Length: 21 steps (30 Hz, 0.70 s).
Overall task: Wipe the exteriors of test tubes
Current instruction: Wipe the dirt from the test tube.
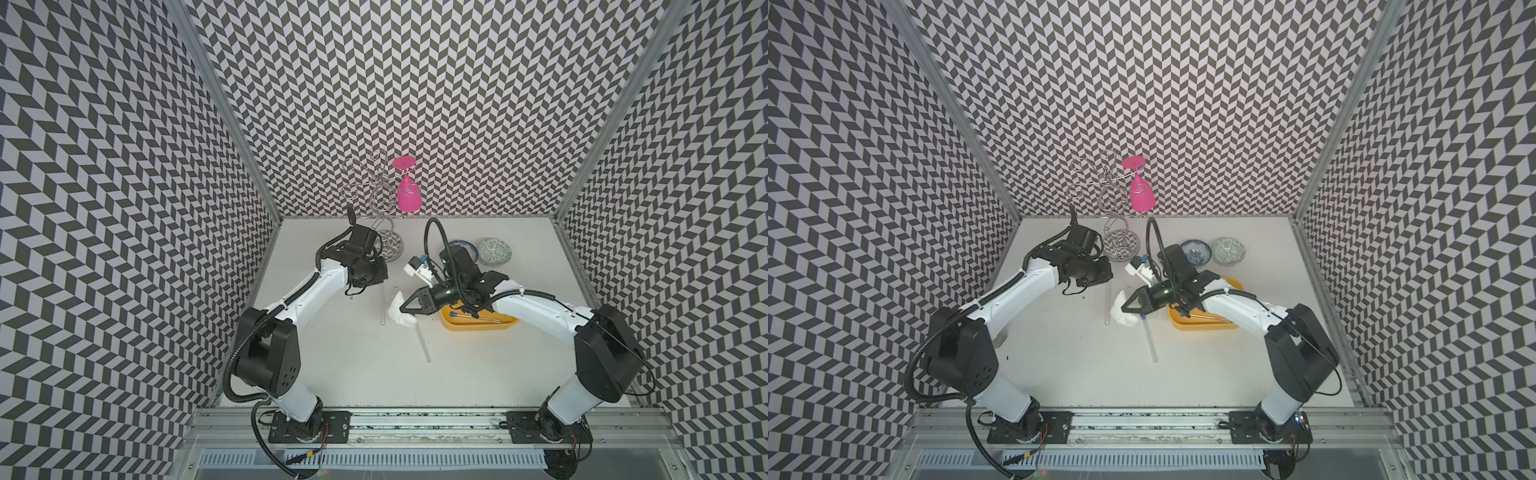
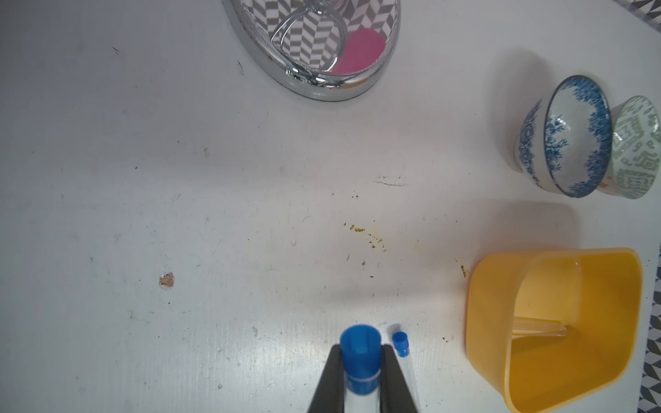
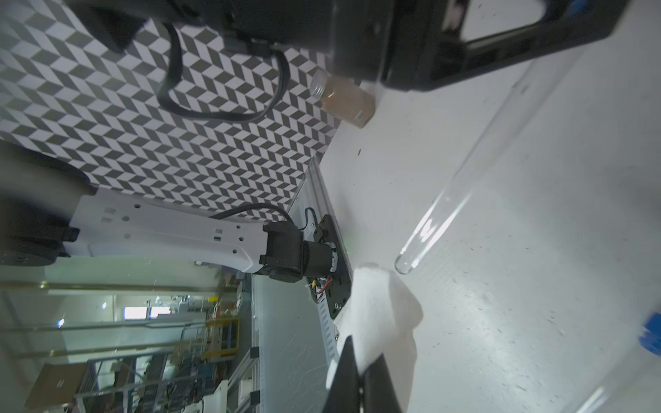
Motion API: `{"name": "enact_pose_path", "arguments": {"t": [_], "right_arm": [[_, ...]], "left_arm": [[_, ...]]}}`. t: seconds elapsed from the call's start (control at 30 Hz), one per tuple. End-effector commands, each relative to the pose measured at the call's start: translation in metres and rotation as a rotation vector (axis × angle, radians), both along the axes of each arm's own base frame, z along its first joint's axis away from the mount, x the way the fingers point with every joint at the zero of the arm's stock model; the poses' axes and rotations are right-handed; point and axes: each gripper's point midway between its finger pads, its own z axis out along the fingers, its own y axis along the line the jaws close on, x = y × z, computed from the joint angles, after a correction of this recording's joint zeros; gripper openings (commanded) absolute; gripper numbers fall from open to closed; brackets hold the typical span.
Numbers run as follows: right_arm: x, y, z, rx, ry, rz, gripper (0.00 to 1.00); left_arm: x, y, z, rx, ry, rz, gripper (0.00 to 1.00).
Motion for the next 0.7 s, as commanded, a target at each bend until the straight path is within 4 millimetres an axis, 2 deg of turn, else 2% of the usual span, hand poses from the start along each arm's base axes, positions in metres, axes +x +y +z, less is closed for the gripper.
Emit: {"name": "enact_pose_path", "arguments": {"t": [0.0,0.1,0.4,0.67], "right_arm": [[-0.006,0.017,0.004,0.035,-0.026,0.065,0.0],[-0.007,0.029,0.001,0.043,-0.019,0.089,0.0],[0.012,0.045,-0.008,0.046,-0.01,0.064,0.0],[0.031,0.05,-0.005,0.041,-0.031,0.034,0.0]], "left_arm": [[-0.005,0.009,0.02,-0.013,-0.055,0.056,0.12],[-0.009,0.009,0.03,-0.035,-0.085,0.052,0.12],[-0.022,0.01,0.045,-0.055,-0.121,0.016,0.09],[-0.032,0.014,0.05,-0.045,-0.135,0.003,0.09]]}}
